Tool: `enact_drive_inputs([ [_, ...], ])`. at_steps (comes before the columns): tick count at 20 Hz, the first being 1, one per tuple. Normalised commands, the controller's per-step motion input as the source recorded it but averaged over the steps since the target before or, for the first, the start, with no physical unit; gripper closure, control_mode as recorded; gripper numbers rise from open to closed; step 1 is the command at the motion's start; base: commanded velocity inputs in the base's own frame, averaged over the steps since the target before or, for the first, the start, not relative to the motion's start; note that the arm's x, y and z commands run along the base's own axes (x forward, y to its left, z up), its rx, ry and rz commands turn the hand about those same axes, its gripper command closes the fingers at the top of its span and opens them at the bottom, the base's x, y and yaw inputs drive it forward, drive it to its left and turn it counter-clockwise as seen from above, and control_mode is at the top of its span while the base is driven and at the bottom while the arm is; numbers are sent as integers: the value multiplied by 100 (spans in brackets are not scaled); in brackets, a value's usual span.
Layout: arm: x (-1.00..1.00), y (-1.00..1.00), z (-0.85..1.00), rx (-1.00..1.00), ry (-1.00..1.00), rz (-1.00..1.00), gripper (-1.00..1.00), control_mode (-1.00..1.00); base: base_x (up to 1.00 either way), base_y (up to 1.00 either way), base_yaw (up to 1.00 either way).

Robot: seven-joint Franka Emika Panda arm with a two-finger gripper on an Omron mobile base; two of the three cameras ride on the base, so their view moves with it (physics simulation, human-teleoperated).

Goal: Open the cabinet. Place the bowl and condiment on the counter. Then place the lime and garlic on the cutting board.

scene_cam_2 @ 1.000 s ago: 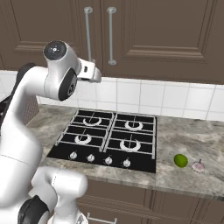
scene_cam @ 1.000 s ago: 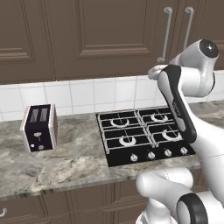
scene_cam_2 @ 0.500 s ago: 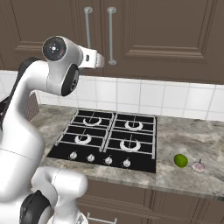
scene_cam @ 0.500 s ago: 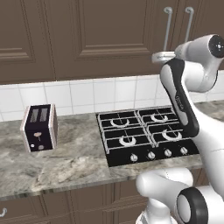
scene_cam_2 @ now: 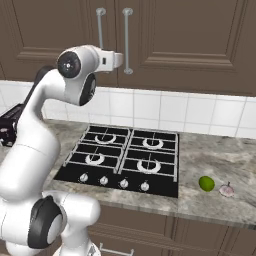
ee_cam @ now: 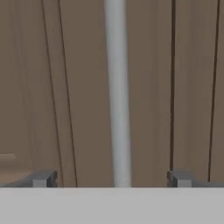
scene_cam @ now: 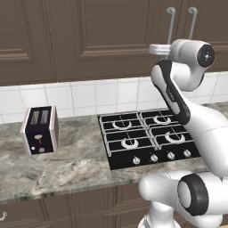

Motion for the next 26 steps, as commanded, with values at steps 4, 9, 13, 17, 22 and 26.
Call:
enact_drive_inputs([
  [4, 74, 0, 0, 0, -11, -4, -100, -100, 0, 0, 0],
  [9, 74, 3, 0, 0, -8, -5, 100, -100, 0, 0, 0],
  [13, 74, 17, 0, 0, 0, -6, 100, -100, 0, 0, 0],
  [17, 41, 7, 12, 0, 0, -5, 100, -100, 0, 0, 0],
  [22, -15, 16, 35, 0, 0, -2, 100, -100, 0, 0, 0],
  [26, -76, 19, 41, 1, 0, 0, 100, -100, 0, 0, 0],
])
